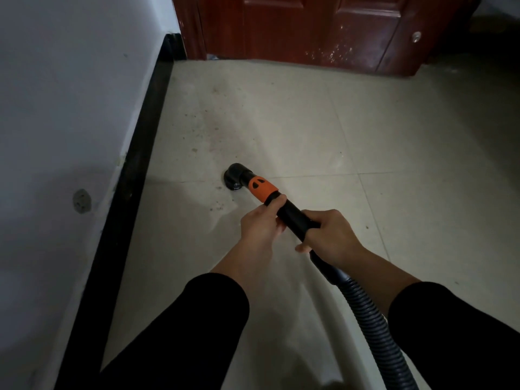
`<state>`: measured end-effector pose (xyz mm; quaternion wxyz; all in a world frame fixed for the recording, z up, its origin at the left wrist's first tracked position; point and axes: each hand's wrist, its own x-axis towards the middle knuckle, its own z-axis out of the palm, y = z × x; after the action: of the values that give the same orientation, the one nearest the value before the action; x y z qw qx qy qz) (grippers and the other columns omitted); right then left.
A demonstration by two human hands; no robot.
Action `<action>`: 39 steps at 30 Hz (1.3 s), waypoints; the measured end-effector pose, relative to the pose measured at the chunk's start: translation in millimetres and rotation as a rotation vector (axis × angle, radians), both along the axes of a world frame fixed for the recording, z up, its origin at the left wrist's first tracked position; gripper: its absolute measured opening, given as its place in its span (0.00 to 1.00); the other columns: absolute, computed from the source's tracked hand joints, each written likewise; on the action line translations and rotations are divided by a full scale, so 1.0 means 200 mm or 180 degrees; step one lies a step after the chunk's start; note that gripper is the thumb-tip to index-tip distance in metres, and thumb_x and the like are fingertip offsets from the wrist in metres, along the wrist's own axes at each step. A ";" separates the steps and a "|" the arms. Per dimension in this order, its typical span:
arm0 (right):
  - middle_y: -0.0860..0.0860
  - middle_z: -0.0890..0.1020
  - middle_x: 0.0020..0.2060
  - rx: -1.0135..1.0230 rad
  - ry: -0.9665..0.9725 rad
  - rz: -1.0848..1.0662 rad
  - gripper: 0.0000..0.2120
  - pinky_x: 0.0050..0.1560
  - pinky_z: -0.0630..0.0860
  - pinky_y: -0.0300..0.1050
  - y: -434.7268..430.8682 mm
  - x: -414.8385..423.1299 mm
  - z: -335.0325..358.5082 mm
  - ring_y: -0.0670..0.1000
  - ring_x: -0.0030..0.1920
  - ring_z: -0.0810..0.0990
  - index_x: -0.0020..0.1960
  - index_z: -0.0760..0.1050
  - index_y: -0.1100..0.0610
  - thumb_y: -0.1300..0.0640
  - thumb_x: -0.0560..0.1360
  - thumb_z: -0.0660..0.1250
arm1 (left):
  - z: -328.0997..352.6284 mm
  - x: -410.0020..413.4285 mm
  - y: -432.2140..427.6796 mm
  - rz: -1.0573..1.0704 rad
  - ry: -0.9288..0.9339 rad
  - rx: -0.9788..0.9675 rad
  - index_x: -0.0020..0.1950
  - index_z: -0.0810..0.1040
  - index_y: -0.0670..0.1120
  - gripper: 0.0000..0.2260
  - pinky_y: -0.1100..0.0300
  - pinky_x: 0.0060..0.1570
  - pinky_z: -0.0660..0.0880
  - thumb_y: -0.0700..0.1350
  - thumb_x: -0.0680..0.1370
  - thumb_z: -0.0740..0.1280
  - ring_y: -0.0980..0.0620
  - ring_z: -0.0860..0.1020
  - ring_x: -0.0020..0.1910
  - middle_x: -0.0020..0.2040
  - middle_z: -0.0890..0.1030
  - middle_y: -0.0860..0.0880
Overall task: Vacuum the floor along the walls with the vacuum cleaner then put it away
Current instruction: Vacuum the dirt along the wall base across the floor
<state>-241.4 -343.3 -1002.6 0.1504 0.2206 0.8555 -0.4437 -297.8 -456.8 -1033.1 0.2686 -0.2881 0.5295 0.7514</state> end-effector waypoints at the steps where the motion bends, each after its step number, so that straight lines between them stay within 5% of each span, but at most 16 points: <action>1: 0.44 0.77 0.21 0.0007 -0.0011 0.0021 0.17 0.27 0.71 0.34 0.00 0.00 0.00 0.42 0.23 0.74 0.45 0.81 0.47 0.68 0.66 0.68 | 0.00 0.00 -0.01 -0.0001 -0.0004 -0.0023 0.43 0.79 0.44 0.07 0.65 0.37 0.77 0.45 0.74 0.75 0.59 0.82 0.28 0.27 0.82 0.54; 21: 0.53 0.79 0.31 0.0083 -0.0121 0.0332 0.15 0.33 0.72 0.40 0.00 0.17 0.06 0.50 0.30 0.76 0.47 0.81 0.53 0.67 0.64 0.73 | 0.02 0.17 -0.04 -0.0022 -0.0101 0.0115 0.44 0.79 0.44 0.07 0.64 0.44 0.79 0.44 0.73 0.76 0.57 0.83 0.31 0.29 0.83 0.53; 31: 0.58 0.81 0.40 -0.0095 -0.0092 0.0373 0.16 0.38 0.75 0.41 0.03 0.22 0.07 0.52 0.36 0.78 0.50 0.81 0.53 0.66 0.66 0.74 | 0.05 0.22 -0.02 0.0090 -0.0185 0.0040 0.41 0.79 0.43 0.07 0.68 0.31 0.78 0.43 0.72 0.76 0.57 0.83 0.29 0.34 0.83 0.49; 39: 0.58 0.82 0.43 -0.0264 -0.0103 0.0450 0.18 0.45 0.77 0.46 0.01 0.20 0.07 0.56 0.42 0.81 0.53 0.81 0.52 0.66 0.65 0.75 | 0.06 0.22 -0.07 0.0127 -0.0124 -0.0061 0.42 0.79 0.43 0.08 0.65 0.40 0.80 0.44 0.72 0.76 0.55 0.83 0.35 0.38 0.83 0.48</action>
<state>-201.1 -342.3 -988.8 0.2041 0.1603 0.8473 -0.4634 -253.4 -470.5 -1021.5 0.2610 -0.3157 0.5255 0.7457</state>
